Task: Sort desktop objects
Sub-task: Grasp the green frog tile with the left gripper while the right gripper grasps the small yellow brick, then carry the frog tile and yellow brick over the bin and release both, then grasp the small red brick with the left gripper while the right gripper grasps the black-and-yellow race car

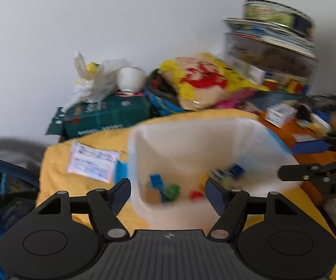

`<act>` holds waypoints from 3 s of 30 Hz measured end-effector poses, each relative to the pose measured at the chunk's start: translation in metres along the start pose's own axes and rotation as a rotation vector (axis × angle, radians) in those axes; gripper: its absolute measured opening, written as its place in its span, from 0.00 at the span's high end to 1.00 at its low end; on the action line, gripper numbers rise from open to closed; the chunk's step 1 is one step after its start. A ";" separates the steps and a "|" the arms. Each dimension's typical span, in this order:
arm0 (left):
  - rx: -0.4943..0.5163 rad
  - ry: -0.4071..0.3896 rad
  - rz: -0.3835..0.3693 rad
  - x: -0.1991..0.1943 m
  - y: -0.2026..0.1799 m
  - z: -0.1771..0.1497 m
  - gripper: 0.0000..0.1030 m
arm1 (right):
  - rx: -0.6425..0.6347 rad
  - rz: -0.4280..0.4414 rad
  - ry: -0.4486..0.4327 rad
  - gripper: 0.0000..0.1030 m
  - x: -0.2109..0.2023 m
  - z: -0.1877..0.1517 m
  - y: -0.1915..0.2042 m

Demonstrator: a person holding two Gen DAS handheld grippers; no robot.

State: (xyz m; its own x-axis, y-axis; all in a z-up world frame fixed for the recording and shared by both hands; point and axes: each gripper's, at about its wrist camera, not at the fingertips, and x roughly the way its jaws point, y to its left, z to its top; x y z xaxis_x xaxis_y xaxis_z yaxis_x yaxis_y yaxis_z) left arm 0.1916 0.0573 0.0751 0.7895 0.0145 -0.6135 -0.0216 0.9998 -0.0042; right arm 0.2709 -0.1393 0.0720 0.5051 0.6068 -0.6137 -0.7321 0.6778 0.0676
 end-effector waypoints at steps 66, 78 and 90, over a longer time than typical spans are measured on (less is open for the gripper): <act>-0.062 -0.048 -0.003 -0.019 0.011 0.068 0.66 | 0.083 -0.004 -0.103 0.83 -0.038 0.030 -0.010; -0.049 0.068 0.121 0.035 0.005 0.066 0.29 | 0.073 -0.059 0.013 0.56 0.021 0.042 -0.017; 0.019 0.109 -0.059 -0.004 -0.038 -0.064 0.29 | 0.119 0.002 -0.014 0.52 -0.026 -0.037 -0.011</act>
State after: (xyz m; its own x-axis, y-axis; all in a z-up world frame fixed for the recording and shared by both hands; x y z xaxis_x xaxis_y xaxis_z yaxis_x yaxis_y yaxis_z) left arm 0.1503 0.0186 0.0274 0.7174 -0.0452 -0.6952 0.0353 0.9990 -0.0285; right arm 0.2489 -0.1773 0.0585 0.5105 0.6135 -0.6025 -0.6742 0.7204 0.1623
